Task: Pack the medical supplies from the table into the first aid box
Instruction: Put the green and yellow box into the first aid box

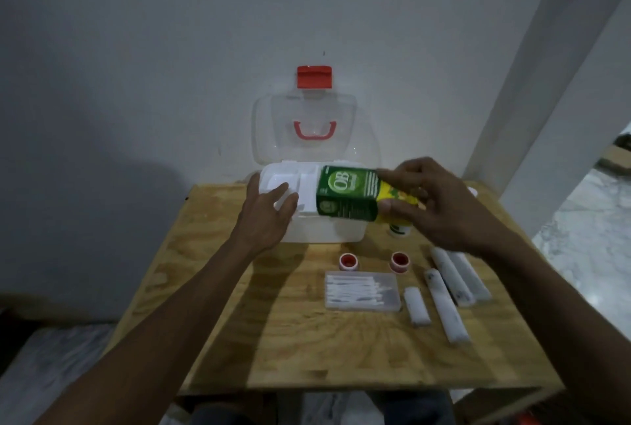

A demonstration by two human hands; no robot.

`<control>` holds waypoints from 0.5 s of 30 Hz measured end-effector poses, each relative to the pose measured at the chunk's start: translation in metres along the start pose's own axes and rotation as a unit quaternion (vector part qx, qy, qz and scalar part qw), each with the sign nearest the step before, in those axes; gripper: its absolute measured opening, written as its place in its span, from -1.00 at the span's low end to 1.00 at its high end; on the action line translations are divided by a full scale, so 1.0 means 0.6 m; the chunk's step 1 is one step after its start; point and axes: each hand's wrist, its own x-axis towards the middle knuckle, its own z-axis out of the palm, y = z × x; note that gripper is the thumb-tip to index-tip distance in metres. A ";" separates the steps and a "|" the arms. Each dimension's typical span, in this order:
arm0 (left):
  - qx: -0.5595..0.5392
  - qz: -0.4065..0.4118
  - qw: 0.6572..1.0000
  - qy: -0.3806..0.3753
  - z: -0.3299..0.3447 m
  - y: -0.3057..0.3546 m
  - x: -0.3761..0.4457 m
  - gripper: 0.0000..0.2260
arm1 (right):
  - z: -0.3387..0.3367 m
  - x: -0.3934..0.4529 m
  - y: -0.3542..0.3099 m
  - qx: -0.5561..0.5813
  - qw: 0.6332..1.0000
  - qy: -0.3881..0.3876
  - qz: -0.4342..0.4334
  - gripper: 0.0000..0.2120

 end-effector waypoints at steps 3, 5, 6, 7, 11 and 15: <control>-0.006 0.002 1.000 0.001 0.002 -0.006 0.002 -0.52 | -0.018 0.064 0.009 -0.051 0.999 -0.002 -0.017 -0.53; -0.002 0.000 1.000 0.003 0.004 -0.007 0.002 -0.51 | -0.025 0.102 0.013 -0.090 0.995 -0.033 -0.017 -0.53; -0.001 0.001 1.000 0.004 0.005 -0.006 0.002 -0.51 | -0.026 0.118 0.015 -0.108 0.993 -0.052 -0.014 -0.53; -0.002 0.002 1.000 0.004 0.005 -0.004 0.001 -0.52 | -0.026 0.131 0.016 -0.126 0.990 -0.067 -0.013 -0.53; -0.003 0.006 1.000 0.011 0.006 -0.004 0.000 -0.50 | -0.014 0.167 0.015 -0.179 0.975 -0.130 -0.026 -0.56; -0.001 0.012 1.000 0.021 0.009 -0.009 0.001 -0.50 | 0.015 0.190 0.010 -0.208 0.962 -0.172 -0.048 -0.58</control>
